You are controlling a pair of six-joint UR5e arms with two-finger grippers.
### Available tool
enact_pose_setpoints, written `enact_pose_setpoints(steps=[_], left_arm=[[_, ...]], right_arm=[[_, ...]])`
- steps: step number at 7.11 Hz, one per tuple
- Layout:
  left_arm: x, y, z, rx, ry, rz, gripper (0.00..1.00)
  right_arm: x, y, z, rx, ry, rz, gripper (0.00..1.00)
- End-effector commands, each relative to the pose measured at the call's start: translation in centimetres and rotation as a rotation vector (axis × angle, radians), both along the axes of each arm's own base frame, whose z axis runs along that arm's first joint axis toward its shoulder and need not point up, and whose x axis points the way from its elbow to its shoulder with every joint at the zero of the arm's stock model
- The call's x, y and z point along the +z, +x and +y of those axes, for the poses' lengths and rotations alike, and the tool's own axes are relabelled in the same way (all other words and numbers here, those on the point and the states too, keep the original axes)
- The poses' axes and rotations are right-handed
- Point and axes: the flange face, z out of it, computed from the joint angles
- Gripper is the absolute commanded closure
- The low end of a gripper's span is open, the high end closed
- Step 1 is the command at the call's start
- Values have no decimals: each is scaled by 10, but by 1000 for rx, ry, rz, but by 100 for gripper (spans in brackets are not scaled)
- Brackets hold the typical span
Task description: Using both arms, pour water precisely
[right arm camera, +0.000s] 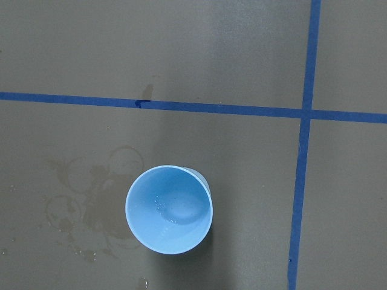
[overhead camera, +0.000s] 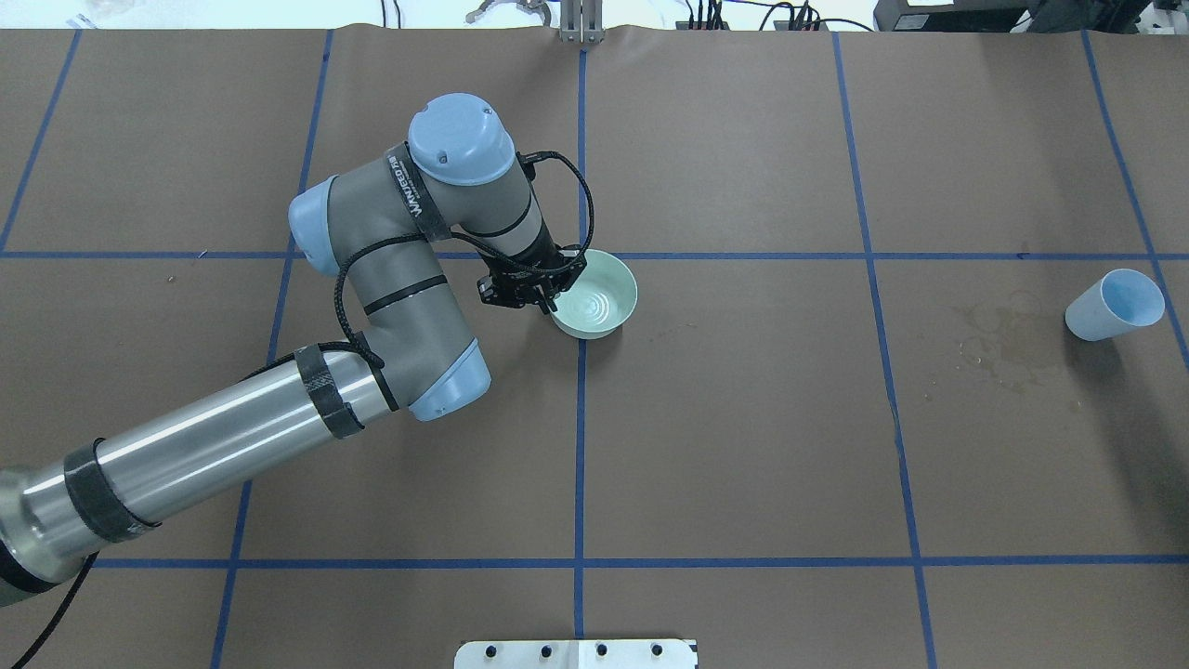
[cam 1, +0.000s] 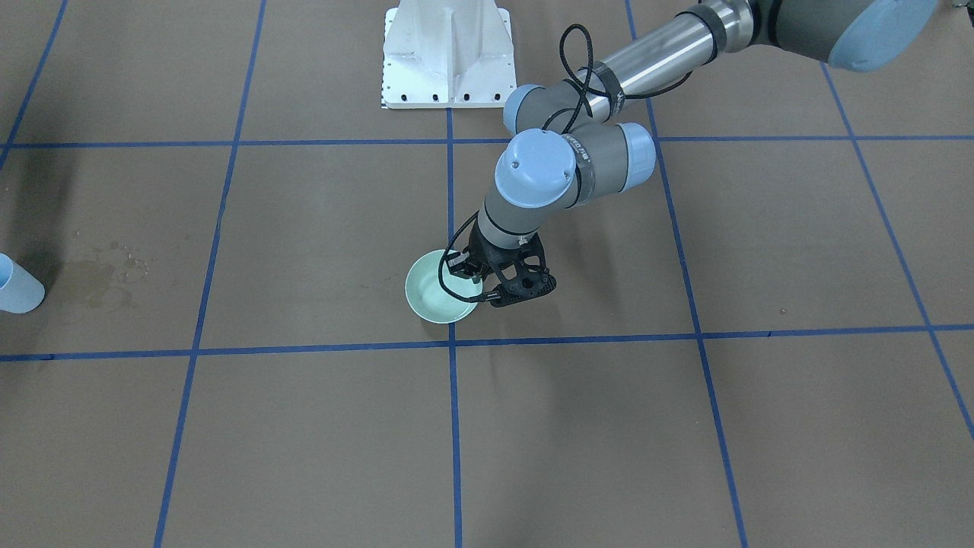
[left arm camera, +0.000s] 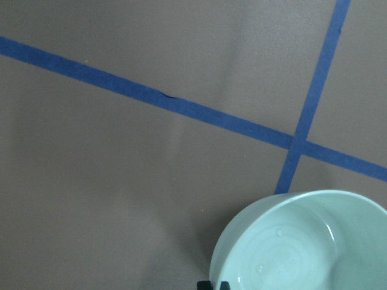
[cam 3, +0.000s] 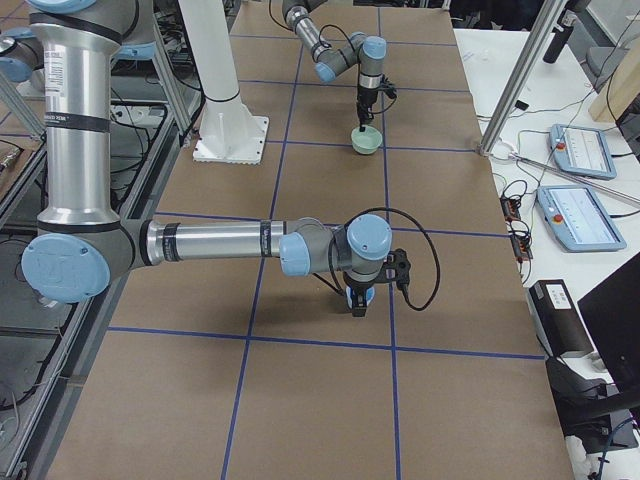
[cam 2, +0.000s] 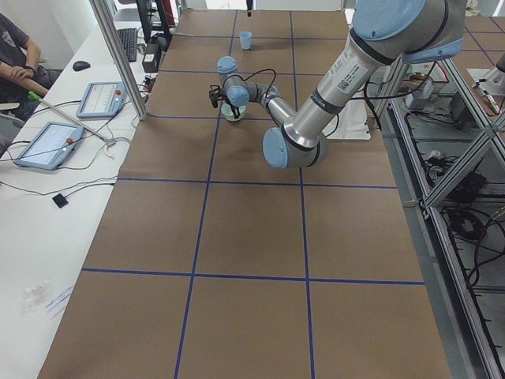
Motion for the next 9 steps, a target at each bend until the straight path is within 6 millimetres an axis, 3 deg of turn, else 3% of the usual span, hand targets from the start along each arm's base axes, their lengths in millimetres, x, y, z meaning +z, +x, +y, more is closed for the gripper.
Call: enact_pose_setpoints(steps=[1,3,4,5,6,8,9], left_arm=[[-3,-7,-3,3,5,10,0],[-32,-70,11,18,34,118,0],[6,-103,33,7,32,114,0],[18,-140,61,-19,67,135,0],[31,-145,64,-58,38,115,0],[27,-149,58,-163,8,106,0],[26,-149,58,-164,9,108,0]], right_arm=[[-1,-3,-1,-7,6,-3,0],[-5,-8,-2,-19,43,-9,0],[-14,-30,-1,-63,157,-30,0],[-2,-29,23,-69,242,-39,0],[28,-20,60,-55,388,-26,0],[100,-7,112,69,624,-38,1],[101,-6,120,133,687,-70,1]])
